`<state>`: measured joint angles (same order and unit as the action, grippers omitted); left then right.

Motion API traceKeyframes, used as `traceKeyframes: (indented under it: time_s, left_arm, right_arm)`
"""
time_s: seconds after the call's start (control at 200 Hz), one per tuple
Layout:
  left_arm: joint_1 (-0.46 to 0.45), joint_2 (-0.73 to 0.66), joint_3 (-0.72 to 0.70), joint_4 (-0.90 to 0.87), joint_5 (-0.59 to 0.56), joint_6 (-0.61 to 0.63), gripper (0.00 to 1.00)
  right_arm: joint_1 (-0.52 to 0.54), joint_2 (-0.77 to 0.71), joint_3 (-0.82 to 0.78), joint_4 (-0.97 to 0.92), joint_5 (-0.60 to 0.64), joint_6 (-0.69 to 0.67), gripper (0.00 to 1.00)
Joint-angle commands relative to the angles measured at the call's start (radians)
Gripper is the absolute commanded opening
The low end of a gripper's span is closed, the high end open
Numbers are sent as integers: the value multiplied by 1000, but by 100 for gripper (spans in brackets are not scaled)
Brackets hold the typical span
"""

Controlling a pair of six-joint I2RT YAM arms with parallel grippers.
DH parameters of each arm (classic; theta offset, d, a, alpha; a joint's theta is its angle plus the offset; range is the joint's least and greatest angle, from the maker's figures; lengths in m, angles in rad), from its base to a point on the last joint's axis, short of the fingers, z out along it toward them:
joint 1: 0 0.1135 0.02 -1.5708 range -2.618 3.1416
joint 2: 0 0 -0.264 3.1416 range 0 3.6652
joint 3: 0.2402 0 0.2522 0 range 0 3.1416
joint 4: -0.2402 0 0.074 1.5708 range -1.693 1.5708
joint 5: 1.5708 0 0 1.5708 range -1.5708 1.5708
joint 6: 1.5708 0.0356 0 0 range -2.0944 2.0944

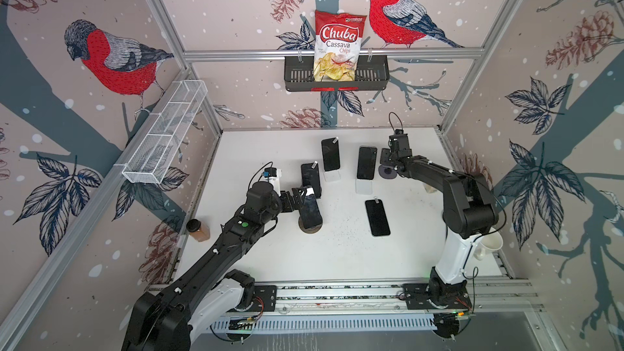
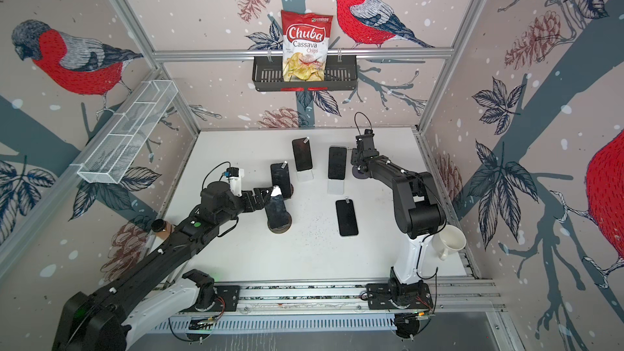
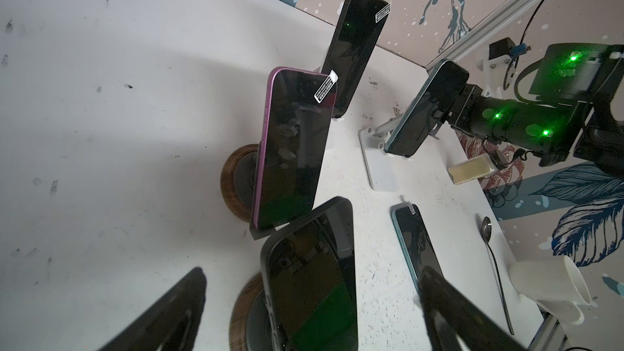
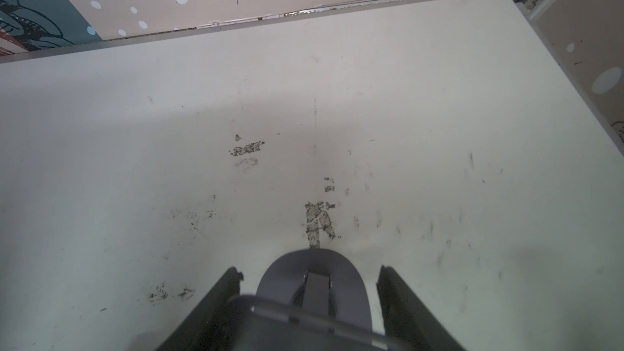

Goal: Remove the phone from the phone stand
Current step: Place the phone stand at the top-right of the table.

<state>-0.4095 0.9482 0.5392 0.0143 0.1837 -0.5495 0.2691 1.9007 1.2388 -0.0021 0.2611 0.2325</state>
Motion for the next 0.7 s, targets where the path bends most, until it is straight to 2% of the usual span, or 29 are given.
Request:
traceKeyframes:
  time_s: [0.0,0.446,0.692]
  left_arm:
    - [-2,-10,7,-3,-8,20,97]
    - [-2,4,1,-8,-21,5,97]
    - [-2,-23,-7,-16,-33,-26,97]
  right_arm:
    - [-1,2,-3,21,-1,2,70]
    - [-7,-45,4,3,11,7,88]
    - [-8,-120,-3,-27,24,12,91]
